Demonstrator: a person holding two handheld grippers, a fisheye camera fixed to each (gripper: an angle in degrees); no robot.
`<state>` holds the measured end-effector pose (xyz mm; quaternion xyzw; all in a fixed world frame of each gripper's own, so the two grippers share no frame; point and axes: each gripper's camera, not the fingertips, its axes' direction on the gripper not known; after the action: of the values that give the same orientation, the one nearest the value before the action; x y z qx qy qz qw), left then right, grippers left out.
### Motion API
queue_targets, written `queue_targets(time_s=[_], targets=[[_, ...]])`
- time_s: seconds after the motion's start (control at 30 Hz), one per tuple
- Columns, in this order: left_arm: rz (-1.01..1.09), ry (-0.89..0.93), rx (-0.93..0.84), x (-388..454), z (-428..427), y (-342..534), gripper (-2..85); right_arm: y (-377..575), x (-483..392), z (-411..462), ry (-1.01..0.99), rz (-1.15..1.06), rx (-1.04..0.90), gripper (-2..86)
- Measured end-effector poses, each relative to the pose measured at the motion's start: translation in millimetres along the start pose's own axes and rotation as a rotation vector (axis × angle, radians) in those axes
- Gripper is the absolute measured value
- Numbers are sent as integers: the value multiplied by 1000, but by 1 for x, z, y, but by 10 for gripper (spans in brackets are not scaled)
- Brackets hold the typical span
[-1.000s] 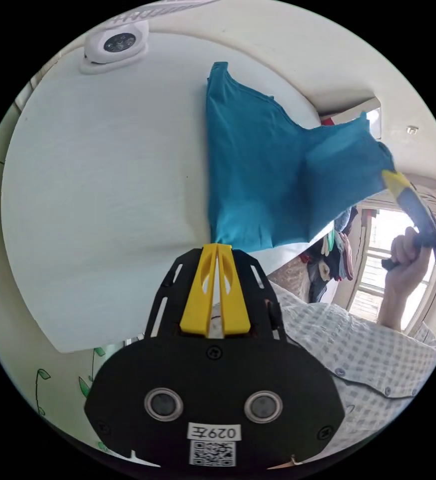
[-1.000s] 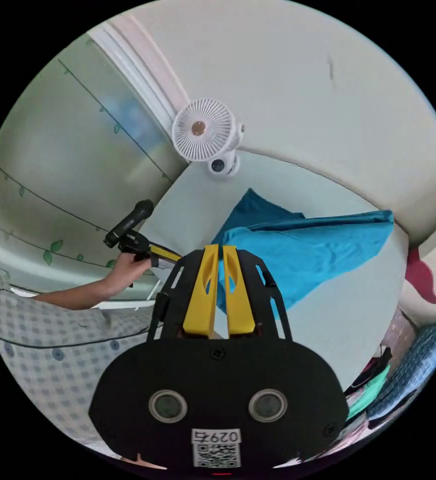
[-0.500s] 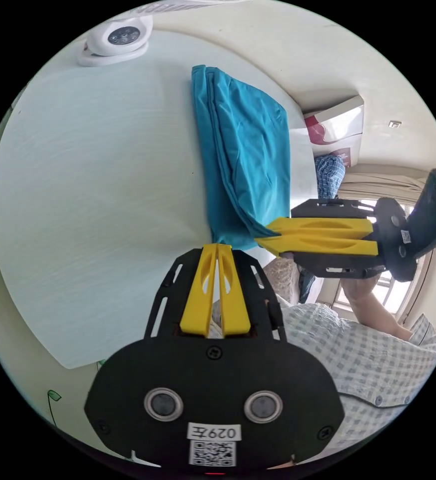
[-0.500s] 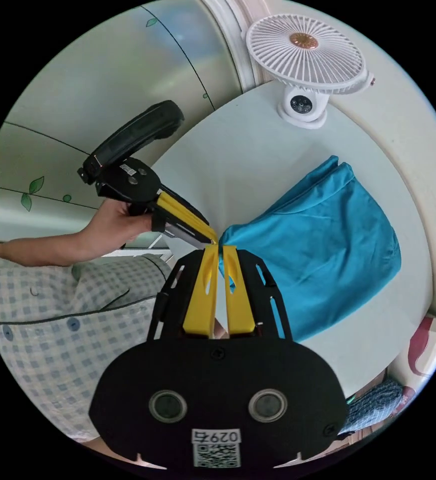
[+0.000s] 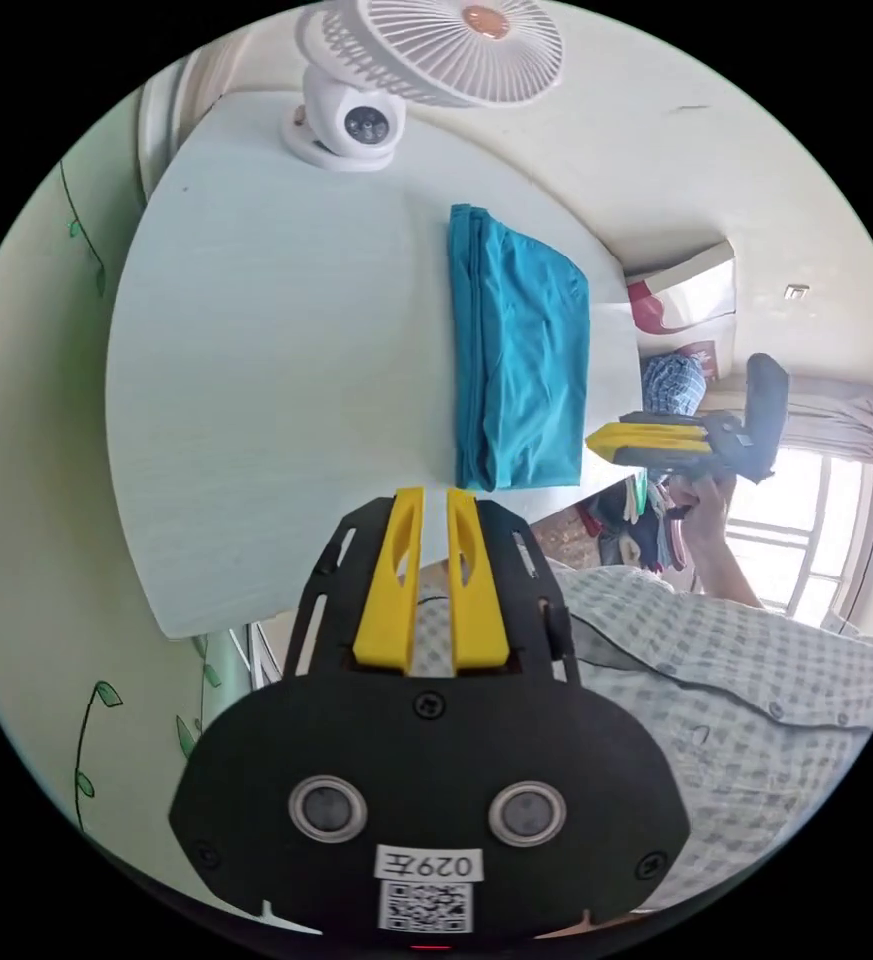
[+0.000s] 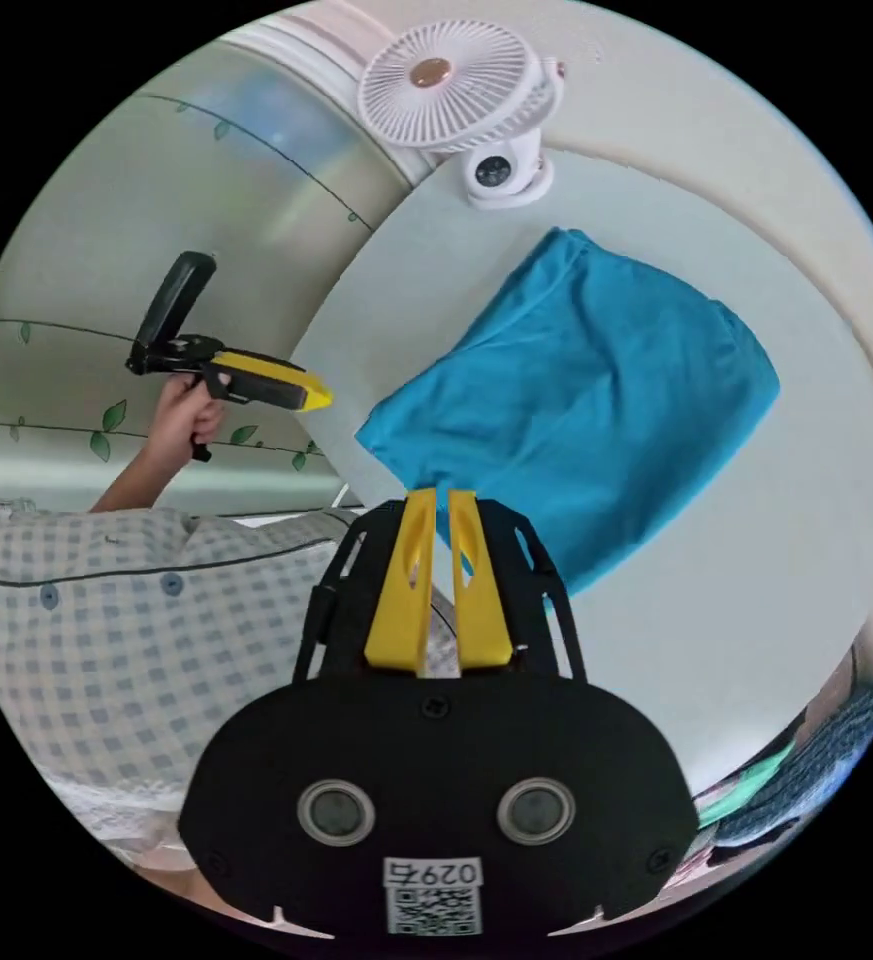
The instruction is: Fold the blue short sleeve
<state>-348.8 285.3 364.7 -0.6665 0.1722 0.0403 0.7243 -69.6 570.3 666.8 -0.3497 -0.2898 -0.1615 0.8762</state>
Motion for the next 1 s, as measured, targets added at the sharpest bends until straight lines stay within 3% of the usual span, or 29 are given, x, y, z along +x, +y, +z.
queue_targets(time_s=[0.13,0.2,0.27,0.4,0.5,0.67,0.87,1.0], targets=[[60,10,-54,43,26,-32,77,9,53,16,-107,156,-40,-1],[68,-1,-148,59,46,-43,58,7,60,28,-66,170,-77,-3],[62,-151,-217,76,63,-44,2,1,65,51,25,149,-175,-4],[42,-169,-270,86,75,-38,-8,-7,81,60,-45,179,-158,-4],[-6,-101,-249,90,62,-31,-9,-16,85,59,-4,143,-153,-4],[-47,-213,-60,128,10,-19,-10,-61,101,44,-26,78,-45,-5],[-23,-280,2,187,9,-20,-10,-129,130,52,63,77,-41,-5],[18,-218,-89,200,56,-43,-10,-146,156,70,15,147,-115,-5]])
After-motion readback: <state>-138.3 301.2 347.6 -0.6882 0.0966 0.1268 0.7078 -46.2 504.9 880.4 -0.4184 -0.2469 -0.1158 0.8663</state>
